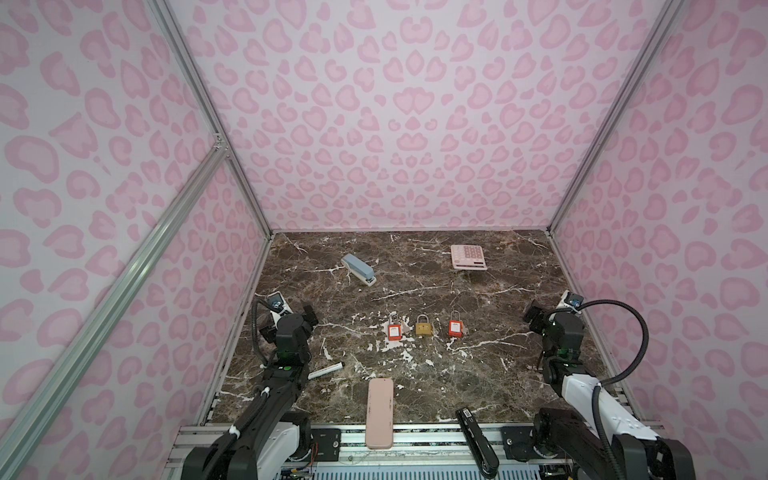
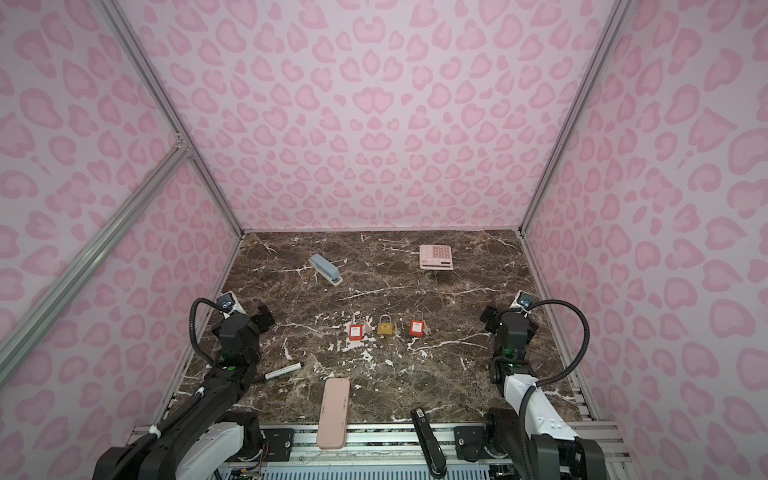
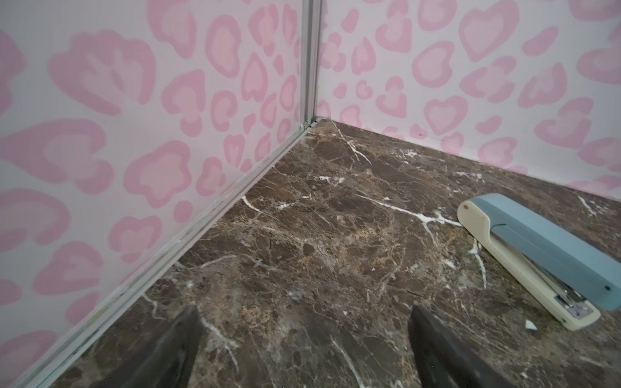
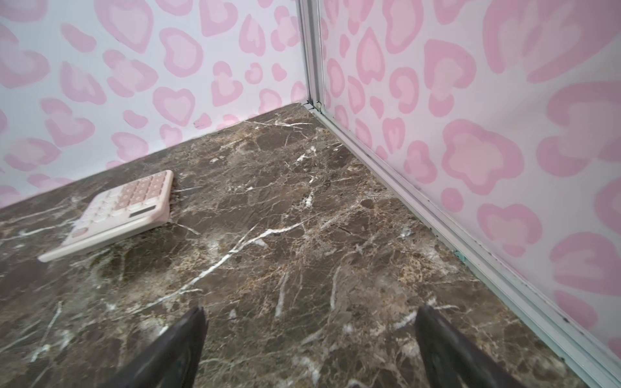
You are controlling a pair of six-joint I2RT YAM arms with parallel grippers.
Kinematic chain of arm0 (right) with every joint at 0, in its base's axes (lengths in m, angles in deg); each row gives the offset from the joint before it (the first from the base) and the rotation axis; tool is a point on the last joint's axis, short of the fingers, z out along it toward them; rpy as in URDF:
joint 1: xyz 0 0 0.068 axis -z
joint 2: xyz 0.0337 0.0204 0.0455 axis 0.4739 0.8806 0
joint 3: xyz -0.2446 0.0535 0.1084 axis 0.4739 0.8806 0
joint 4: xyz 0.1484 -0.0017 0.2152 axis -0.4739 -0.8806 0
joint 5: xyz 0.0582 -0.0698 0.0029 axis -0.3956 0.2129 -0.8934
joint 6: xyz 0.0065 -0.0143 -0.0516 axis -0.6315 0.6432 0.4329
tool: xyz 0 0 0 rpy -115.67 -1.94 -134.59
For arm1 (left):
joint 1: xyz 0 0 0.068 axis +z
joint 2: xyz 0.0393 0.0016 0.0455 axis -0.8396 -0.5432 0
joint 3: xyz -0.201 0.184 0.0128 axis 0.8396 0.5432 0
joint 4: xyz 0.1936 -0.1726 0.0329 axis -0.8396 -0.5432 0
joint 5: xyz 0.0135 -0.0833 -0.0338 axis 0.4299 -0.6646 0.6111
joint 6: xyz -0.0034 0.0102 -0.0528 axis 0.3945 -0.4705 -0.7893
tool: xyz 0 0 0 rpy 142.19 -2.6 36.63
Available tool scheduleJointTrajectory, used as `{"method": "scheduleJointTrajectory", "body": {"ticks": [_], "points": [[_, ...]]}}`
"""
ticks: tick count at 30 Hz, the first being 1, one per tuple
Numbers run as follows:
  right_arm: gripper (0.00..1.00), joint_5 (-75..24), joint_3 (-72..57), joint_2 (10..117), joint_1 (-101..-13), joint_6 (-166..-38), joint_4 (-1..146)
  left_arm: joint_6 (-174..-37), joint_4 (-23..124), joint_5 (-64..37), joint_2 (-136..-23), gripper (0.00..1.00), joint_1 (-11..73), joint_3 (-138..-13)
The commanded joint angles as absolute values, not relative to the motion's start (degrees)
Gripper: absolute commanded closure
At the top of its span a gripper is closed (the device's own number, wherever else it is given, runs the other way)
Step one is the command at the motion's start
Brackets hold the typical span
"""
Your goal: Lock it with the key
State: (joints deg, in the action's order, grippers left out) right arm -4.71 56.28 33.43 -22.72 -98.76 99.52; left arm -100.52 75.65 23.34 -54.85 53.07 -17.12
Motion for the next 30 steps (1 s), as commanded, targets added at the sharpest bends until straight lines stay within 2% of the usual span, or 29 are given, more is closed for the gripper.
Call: {"method": "scheduleJointTrajectory", "body": {"ticks": [1, 3, 4, 10, 14, 15, 17, 19, 20, 22, 26, 30], "points": [[0.02, -3.1, 58.4, 38.8, -22.8, -97.4, 114.7, -97.6, 93.5, 17.6, -62.4, 0.03, 53.8, -15.9], [0.02, -3.2, 58.9, 43.7, -22.8, -96.2, 120.8, -96.3, 99.0, 15.3, -67.7, 0.02, 53.9, -16.2], [0.02, -2.6, 58.7, 46.0, -22.8, -96.3, 122.5, -95.6, 95.5, 13.5, -67.8, 0.02, 53.9, -18.0], [0.01, -1.8, 57.4, 57.4, -24.1, -94.9, 134.6, -92.2, 101.8, 9.7, -71.6, 0.02, 54.8, -17.2], [0.01, -1.2, 55.0, 59.6, -29.2, -88.9, 132.4, -90.5, 111.0, 6.4, -82.4, 0.03, 55.2, -18.9], [0.01, -1.2, 54.9, 62.0, -30.0, -87.8, 134.6, -91.1, 103.0, 6.5, -80.9, 0.03, 55.6, -21.7], [0.00, -1.7, 55.1, 66.5, -30.4, -86.4, 142.3, -92.5, 103.8, 5.3, -81.8, 0.03, 57.1, -21.8], [0.00, -1.5, 51.5, 63.0, -30.8, -86.8, 129.1, -92.5, 103.4, 5.5, -81.8, 0.03, 57.1, -21.9], [0.01, -2.5, 49.9, 63.7, -30.6, -86.8, 127.3, -92.5, 101.9, 5.5, -81.3, 0.03, 57.1, -22.2], [0.00, -2.2, 51.1, 65.6, -30.8, -86.4, 132.8, -92.5, 102.2, 5.7, -81.5, 0.03, 57.1, -22.2], [0.00, -2.0, 49.5, 63.7, -30.9, -86.7, 126.4, -92.5, 102.5, 5.7, -81.4, 0.03, 57.1, -22.0], [0.01, -2.0, 50.2, 64.5, -30.9, -86.5, 129.3, -92.4, 102.6, 5.9, -81.5, 0.03, 56.9, -22.0]]}}
